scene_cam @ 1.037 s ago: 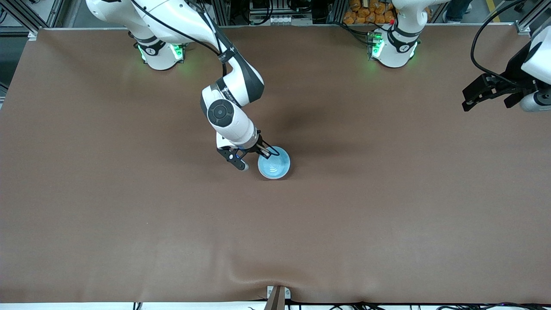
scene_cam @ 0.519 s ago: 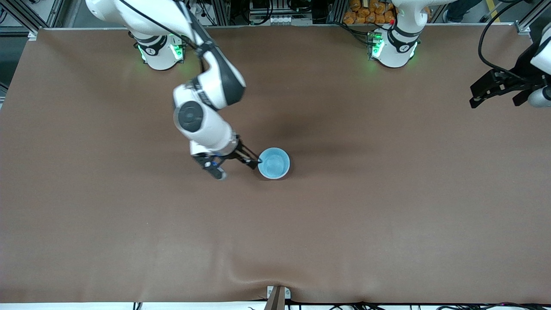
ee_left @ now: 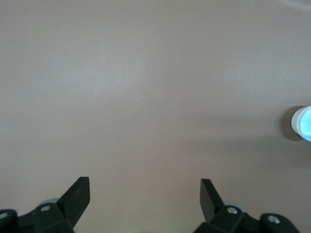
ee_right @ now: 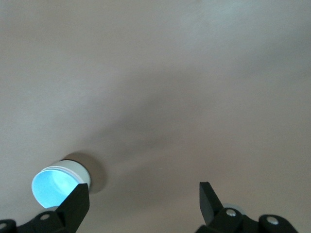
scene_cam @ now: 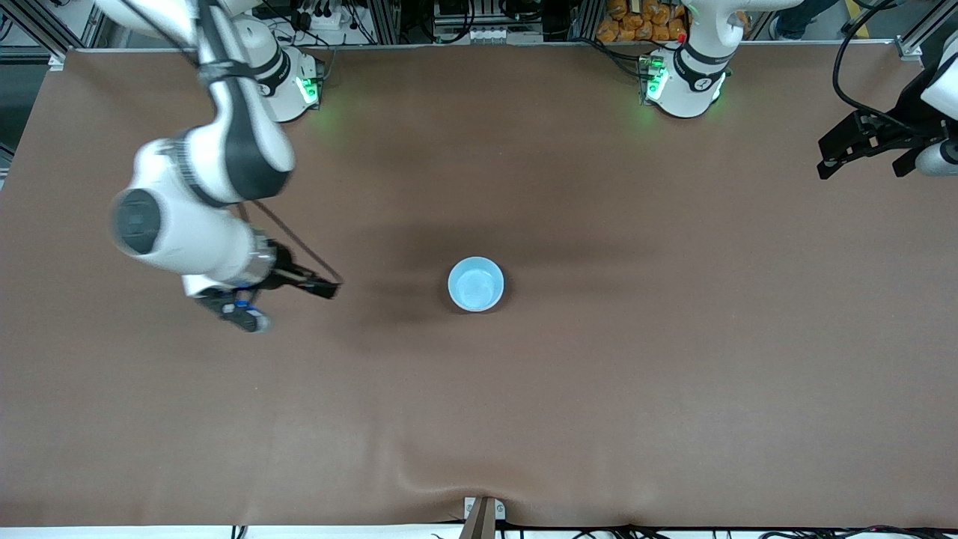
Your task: Stack pink and blue bowls on white bowl
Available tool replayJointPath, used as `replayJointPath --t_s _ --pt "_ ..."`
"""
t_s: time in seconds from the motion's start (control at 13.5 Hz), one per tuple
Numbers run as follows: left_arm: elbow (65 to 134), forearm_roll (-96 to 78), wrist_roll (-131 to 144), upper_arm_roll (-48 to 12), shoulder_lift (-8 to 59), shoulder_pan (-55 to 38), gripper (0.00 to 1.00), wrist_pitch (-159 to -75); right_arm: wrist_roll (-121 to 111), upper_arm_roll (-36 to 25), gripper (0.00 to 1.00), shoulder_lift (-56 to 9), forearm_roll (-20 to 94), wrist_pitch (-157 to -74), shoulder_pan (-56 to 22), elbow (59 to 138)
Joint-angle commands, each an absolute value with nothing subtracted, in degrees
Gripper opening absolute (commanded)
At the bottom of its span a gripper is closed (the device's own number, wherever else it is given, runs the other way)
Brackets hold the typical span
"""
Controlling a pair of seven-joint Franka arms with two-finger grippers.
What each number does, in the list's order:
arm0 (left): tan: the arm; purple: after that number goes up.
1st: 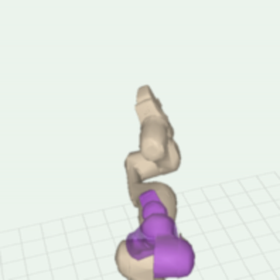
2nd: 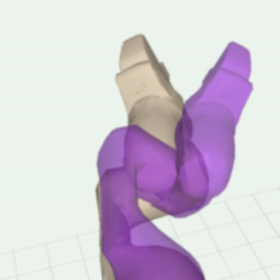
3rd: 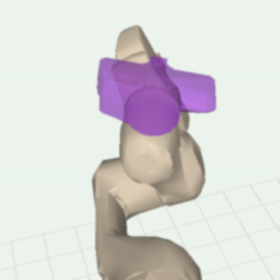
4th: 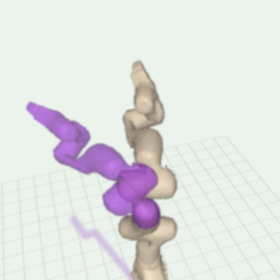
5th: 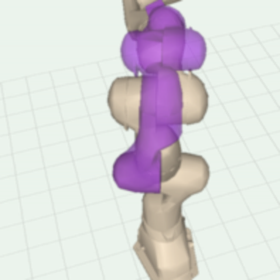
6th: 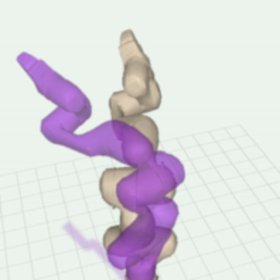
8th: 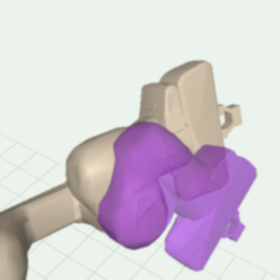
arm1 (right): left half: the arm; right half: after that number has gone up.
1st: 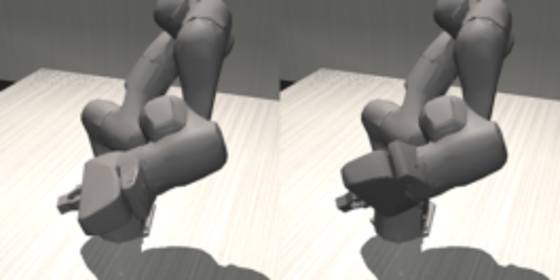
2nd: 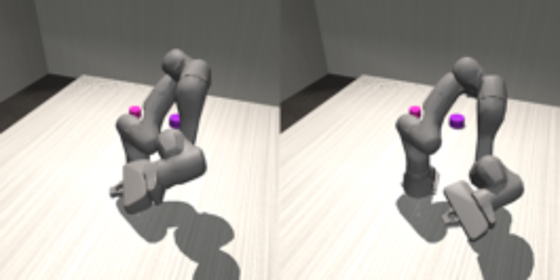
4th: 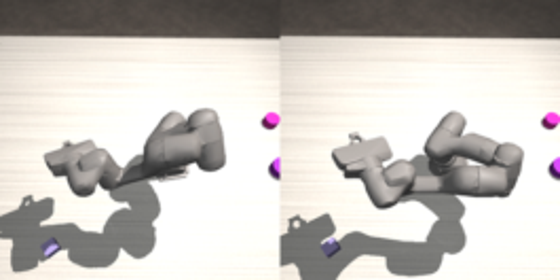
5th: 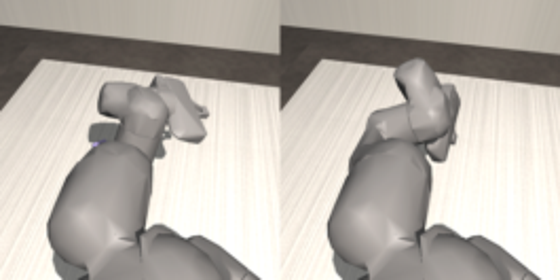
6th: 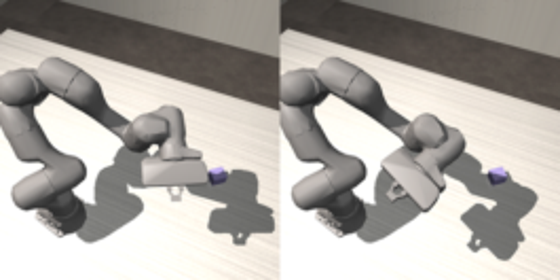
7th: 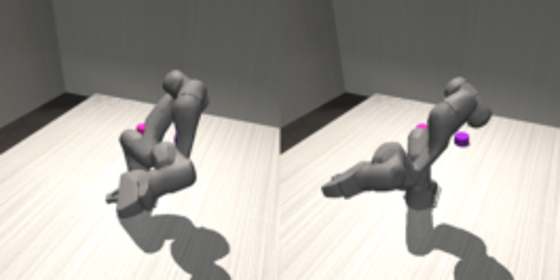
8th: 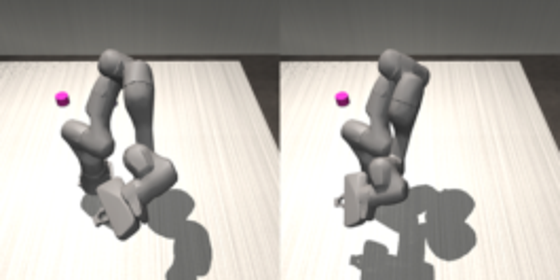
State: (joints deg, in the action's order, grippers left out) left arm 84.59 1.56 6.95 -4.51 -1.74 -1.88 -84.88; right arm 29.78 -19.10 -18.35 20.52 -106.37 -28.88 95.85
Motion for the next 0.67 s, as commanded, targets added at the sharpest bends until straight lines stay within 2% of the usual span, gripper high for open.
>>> replayJointPath --t_s 0.0,0.15,0.3,0.59 --pt "86.0 0.5 6.0 -3.9 -3.2 -1.9 1.0 -85.0 23.9 -18.3 1.0 -13.9 19.8 -104.1 -22.7 98.5" --pt "86.0 0.5 5.9 -3.9 -3.1 -1.9 1.0 -85.0 21.2 -18.4 1.0 -12.7 19.4 -102.9 -20.2 98.4" --pt "86.0 0.5 5.8 -3.9 -3.0 -1.8 1.0 -85.0 21.1 -17.2 1.0 -10.6 14.4 -102.6 -17.9 98.5" --pt "86.0 0.5 5.8 -3.8 -3.0 -1.8 1.0 -85.0 20.7 -3.1 1.0 -5.9 6.1 -100.3 -4.4 98.4"
